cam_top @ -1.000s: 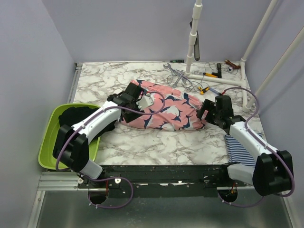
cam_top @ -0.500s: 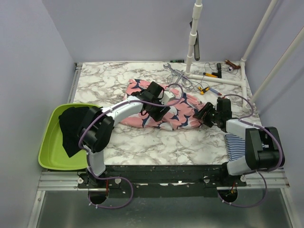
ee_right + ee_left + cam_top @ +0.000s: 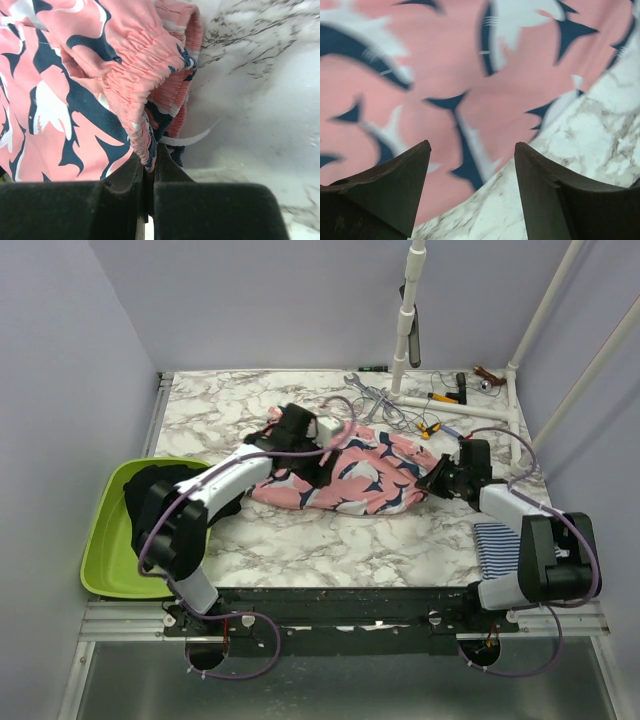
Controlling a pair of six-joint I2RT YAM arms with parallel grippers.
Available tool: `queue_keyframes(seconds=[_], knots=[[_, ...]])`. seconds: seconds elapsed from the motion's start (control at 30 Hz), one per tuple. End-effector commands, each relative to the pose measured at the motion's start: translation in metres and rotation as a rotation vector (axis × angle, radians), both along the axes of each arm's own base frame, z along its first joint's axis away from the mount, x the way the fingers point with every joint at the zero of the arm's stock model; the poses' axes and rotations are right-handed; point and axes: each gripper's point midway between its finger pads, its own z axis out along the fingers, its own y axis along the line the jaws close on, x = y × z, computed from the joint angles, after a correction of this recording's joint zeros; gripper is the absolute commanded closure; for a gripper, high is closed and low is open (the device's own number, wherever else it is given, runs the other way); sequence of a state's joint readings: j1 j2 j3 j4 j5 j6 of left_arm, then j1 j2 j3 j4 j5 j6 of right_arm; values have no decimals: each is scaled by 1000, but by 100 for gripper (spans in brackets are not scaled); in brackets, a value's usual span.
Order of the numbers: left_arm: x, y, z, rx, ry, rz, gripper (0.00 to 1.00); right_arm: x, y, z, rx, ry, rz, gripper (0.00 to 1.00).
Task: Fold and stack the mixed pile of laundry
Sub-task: Fold the shorts at the center of the board.
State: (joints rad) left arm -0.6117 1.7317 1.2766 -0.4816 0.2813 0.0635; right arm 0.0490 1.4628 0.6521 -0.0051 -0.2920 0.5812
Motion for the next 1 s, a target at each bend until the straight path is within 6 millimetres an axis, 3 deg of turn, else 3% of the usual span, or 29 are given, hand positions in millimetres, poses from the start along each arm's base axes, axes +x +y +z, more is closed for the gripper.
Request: queue_keyframes(seconds=[0.0,0.1,0.27,0.57,0.7,0.8,0.87,0.97], knots=[[48,78,37,-152,-87,400,28,-1,-29,24,-155,-43,-18,99],[60,115,15,-70,-76,518,24,-6,-35,31,-208,-23,0,99],[50,130,-25,2,81,528,23,-12,-61,49,-356,26,-21,99],[37,117,-24,-73,104,480,23,-18,-90,106,-524,36,-40,99],[29,95,-12,-135,107,419,23,-17,-93,120,-545,81,-29,99],[29,84,-21,-135,159,421,23,-16,-103,131,-599,145,-51,99],[33,85,-32,-123,183,450,24,-11,-95,140,-609,143,-42,99],[31,79,-45,-131,242,450,30,-2,-67,148,-654,120,12,99]])
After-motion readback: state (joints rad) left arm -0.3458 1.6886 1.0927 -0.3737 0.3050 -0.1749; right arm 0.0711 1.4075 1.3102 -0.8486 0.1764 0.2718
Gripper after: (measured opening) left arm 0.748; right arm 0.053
